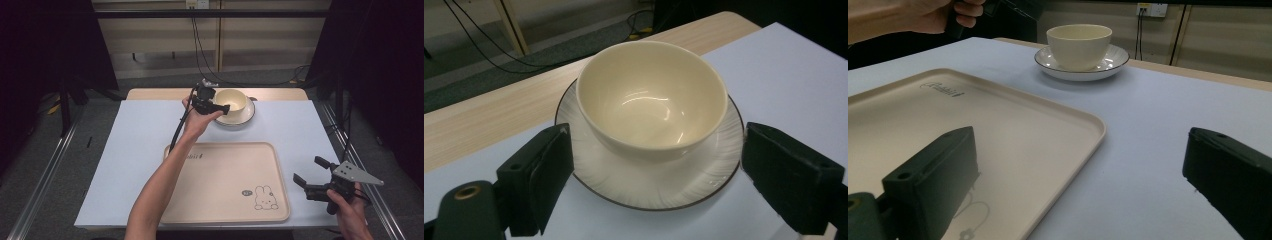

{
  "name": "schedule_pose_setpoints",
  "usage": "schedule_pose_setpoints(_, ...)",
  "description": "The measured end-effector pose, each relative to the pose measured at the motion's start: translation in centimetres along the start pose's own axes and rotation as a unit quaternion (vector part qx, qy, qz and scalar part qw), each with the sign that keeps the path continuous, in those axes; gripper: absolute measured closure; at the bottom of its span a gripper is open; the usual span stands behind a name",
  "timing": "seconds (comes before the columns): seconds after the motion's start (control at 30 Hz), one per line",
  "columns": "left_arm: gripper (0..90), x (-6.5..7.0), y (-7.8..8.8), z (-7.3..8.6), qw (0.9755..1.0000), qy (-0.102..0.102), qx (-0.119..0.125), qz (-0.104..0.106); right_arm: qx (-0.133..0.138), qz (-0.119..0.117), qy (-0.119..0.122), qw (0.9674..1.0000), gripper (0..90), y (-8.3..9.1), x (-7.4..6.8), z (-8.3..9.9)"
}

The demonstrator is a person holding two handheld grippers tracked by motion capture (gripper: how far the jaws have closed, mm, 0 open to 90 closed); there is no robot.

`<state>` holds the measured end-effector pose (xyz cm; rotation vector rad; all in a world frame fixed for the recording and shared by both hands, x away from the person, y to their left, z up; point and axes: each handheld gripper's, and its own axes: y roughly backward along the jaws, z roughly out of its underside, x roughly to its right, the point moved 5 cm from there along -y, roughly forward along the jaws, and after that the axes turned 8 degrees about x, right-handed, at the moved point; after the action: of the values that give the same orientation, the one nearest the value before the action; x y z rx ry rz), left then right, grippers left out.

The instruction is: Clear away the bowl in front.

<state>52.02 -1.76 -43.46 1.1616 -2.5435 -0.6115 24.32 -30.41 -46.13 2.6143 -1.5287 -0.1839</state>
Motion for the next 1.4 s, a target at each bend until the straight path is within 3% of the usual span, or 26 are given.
schedule_pose_setpoints(0.2, 13.9, -0.7, -1.4, -0.1, 0.9996, -0.001, -0.025, -0.010, 0.001, -0.003, 0.004, 1.0000, 1.1, 0.0, -0.1, 0.0)
schedule_pose_setpoints(0.57, 30.9, -1.4, -3.8, 0.3, 0.9994, 0.025, -0.016, -0.020, 0.002, -0.005, 0.008, 1.0000, 1.1, 0.0, -0.1, 0.0)
schedule_pose_setpoints(0.73, 30.2, -1.4, -4.8, 0.5, 0.9985, 0.017, -0.038, -0.035, 0.002, -0.005, 0.004, 1.0000, 1.1, 0.0, -0.2, 0.0)
schedule_pose_setpoints(0.77, 29.7, -1.3, -5.0, 0.5, 0.9986, 0.029, -0.027, -0.035, 0.002, -0.005, 0.006, 1.0000, 1.1, 0.0, -0.1, -0.1)
schedule_pose_setpoints(0.8, 28.5, -1.4, -5.1, 0.5, 0.9985, 0.024, -0.034, -0.036, 0.001, -0.007, 0.007, 0.9999, 1.1, 0.0, -0.1, 0.0)
schedule_pose_setpoints(0.97, 30.0, -1.8, -6.1, 1.2, 0.9964, 0.038, -0.058, -0.050, -0.001, -0.007, 0.007, 1.0000, 1.1, 0.0, -0.2, 0.0)
schedule_pose_setpoints(1.07, 32.9, -1.9, -6.6, 1.3, 0.9963, 0.050, -0.061, -0.034, 0.002, -0.004, 0.008, 1.0000, 1.1, 0.0, -0.2, 0.0)
schedule_pose_setpoints(1.17, 34.5, -1.8, -7.1, 1.6, 0.9960, 0.043, -0.070, -0.036, 0.000, -0.004, 0.006, 1.0000, 1.1, -0.1, -0.2, 0.0)
schedule_pose_setpoints(1.4, 44.6, -2.2, -7.4, 1.8, 0.9930, 0.067, -0.091, -0.036, -0.001, -0.006, 0.006, 1.0000, 1.1, 0.0, -0.2, 0.0)
